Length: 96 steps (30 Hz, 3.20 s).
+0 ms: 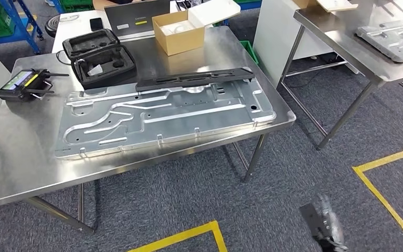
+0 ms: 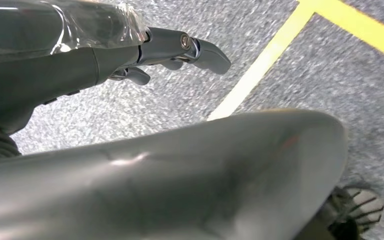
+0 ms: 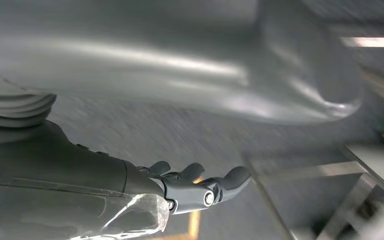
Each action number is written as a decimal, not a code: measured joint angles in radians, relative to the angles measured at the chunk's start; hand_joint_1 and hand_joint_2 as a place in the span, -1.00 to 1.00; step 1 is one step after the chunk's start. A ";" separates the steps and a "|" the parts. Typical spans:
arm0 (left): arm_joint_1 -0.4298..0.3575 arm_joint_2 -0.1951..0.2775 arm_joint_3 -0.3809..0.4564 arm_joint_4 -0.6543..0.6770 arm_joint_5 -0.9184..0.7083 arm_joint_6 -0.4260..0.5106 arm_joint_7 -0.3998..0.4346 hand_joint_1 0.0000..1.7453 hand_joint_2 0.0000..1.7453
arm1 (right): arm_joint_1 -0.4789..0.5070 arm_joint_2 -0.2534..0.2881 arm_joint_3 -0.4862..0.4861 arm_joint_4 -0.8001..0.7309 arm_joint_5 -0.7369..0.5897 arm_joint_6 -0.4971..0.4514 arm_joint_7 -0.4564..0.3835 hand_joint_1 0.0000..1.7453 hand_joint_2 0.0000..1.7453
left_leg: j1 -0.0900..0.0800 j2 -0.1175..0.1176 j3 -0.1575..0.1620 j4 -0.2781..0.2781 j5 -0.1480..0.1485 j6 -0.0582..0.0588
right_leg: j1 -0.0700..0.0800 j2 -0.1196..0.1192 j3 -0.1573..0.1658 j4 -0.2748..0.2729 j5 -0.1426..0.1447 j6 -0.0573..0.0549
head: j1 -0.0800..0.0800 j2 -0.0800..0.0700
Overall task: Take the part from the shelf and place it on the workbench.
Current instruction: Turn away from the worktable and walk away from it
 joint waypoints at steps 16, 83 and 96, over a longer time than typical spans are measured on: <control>-0.006 0.002 -0.016 0.000 -0.054 -0.018 0.043 -1.00 -1.00 | -0.126 0.252 0.156 0.546 -0.073 0.273 0.239 -1.00 -1.00 | 0.010 0.000 -0.187 0.326 -0.146 -0.069 | 0.010 -0.003 0.124 -0.175 0.093 -0.060 | -0.002 0.000; -0.013 0.001 -0.056 0.000 -0.061 -0.017 0.050 -1.00 -1.00 | -0.163 0.339 0.347 0.719 0.037 0.334 0.286 -1.00 -1.00 | 0.024 0.007 -0.042 0.195 -0.067 -0.074 | 0.020 -0.008 0.133 -0.220 0.118 -0.057 | -0.004 0.000; -0.010 0.001 -0.056 0.000 -0.061 -0.002 0.051 -1.00 -1.00 | -0.161 0.340 0.365 0.722 0.040 0.321 0.279 -1.00 -1.00 | 0.007 0.008 -0.017 0.016 -0.012 -0.007 | 0.019 -0.004 0.026 0.097 -0.031 -0.019 | -0.001 0.000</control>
